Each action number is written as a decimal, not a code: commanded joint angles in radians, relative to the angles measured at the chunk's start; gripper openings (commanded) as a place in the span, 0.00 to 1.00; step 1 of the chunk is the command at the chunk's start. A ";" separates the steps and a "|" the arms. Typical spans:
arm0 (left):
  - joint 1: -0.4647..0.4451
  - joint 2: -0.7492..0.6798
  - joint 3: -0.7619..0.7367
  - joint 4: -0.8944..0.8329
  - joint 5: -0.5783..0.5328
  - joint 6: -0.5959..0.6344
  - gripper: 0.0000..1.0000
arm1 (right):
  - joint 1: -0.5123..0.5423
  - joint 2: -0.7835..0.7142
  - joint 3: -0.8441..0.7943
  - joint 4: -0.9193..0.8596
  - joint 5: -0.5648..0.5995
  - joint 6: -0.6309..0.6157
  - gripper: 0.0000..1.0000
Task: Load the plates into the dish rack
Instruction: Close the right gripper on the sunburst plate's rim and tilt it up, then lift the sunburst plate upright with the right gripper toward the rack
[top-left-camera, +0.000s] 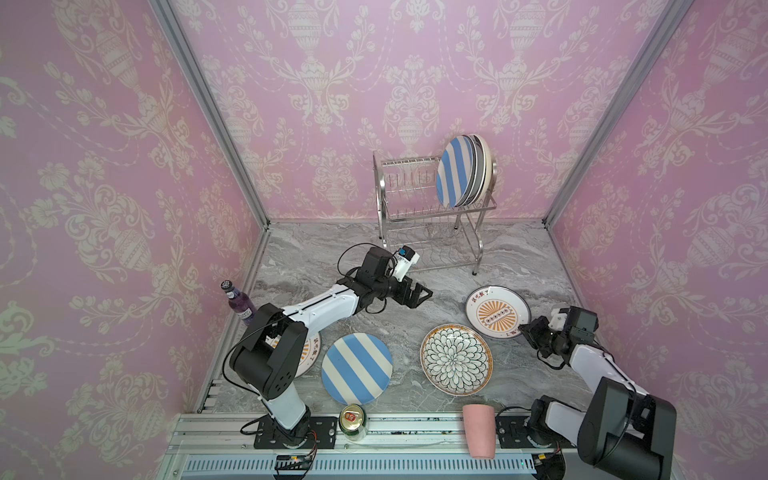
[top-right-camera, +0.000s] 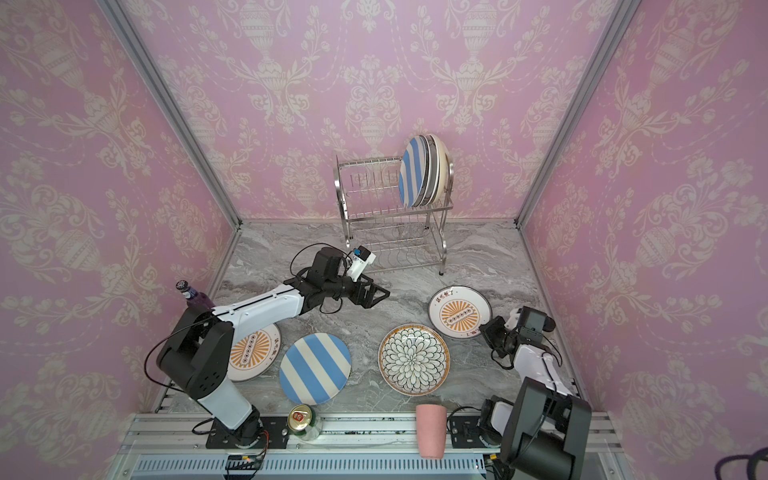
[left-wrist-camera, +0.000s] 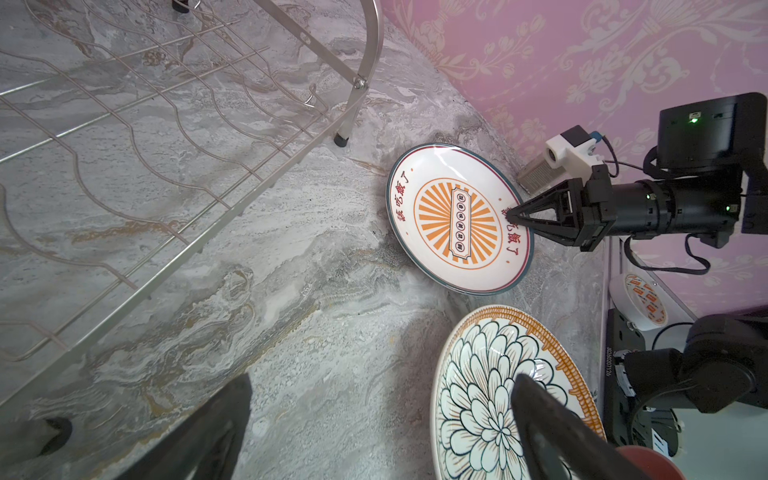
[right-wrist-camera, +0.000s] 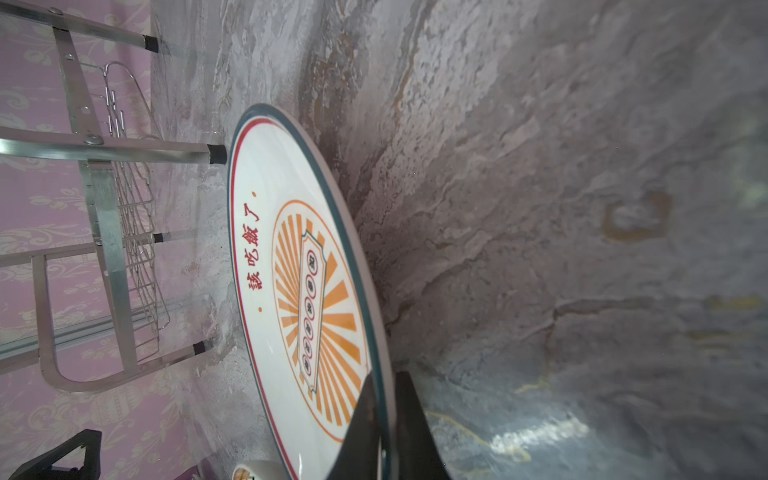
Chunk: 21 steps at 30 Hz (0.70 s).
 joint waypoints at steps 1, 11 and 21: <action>0.005 -0.041 0.036 -0.012 0.027 0.009 0.99 | -0.001 -0.073 0.068 -0.198 0.197 -0.084 0.00; 0.005 -0.055 0.076 -0.011 -0.015 0.005 0.99 | 0.000 -0.261 0.232 -0.425 0.310 -0.155 0.00; 0.010 -0.210 0.031 -0.018 -0.131 -0.024 0.99 | 0.025 -0.398 0.440 -0.580 0.392 -0.214 0.00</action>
